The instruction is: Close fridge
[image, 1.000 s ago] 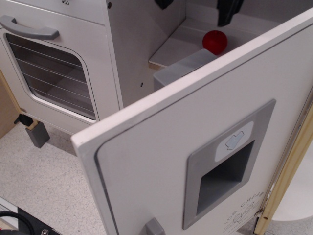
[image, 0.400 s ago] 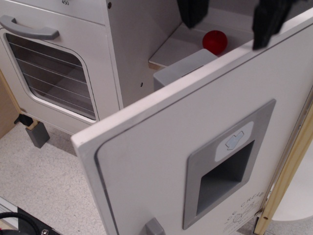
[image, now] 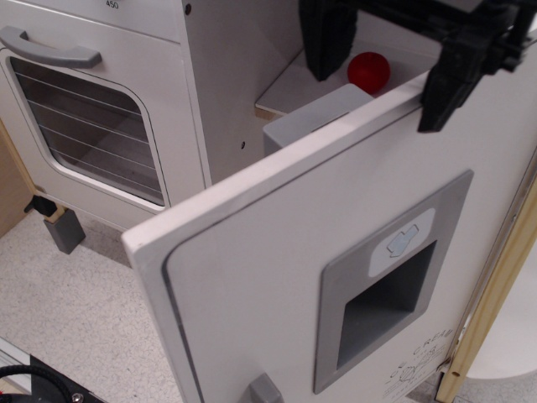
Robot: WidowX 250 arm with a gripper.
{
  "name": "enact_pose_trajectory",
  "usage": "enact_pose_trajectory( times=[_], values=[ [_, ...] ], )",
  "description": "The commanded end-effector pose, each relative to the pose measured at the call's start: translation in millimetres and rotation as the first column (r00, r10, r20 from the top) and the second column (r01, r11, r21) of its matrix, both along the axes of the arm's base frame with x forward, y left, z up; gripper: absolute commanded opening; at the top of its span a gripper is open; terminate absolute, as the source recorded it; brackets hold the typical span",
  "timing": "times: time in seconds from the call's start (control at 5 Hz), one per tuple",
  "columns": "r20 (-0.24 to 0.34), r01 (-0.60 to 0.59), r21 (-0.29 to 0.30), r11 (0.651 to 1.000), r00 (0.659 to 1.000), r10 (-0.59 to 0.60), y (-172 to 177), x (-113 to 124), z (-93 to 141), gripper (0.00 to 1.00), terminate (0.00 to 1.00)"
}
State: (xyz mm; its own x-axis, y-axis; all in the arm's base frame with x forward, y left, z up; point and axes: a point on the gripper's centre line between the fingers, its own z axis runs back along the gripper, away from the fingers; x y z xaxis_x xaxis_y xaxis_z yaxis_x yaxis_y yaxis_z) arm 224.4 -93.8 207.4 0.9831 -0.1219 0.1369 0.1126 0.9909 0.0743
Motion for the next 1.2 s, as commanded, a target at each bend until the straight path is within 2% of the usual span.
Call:
enact_pose_trajectory(
  times=[0.0,0.4,0.6,0.8,1.0],
  values=[
    [0.055,-0.101,0.0,0.995,0.993,0.101,33.7,25.7,10.4,1.0,0.0],
    [0.071,-0.12,-0.024,0.992,0.99,0.122,45.4,32.1,35.5,1.0,0.0],
    [0.054,-0.092,-0.022,0.996,0.994,0.093,40.0,20.2,36.9,1.0,0.0],
    [0.047,-0.051,0.007,0.999,0.998,0.051,29.4,3.9,25.4,1.0,0.0],
    [0.064,-0.044,0.017,0.999,0.997,0.043,20.8,-13.1,6.8,1.0,0.0]
  ],
)
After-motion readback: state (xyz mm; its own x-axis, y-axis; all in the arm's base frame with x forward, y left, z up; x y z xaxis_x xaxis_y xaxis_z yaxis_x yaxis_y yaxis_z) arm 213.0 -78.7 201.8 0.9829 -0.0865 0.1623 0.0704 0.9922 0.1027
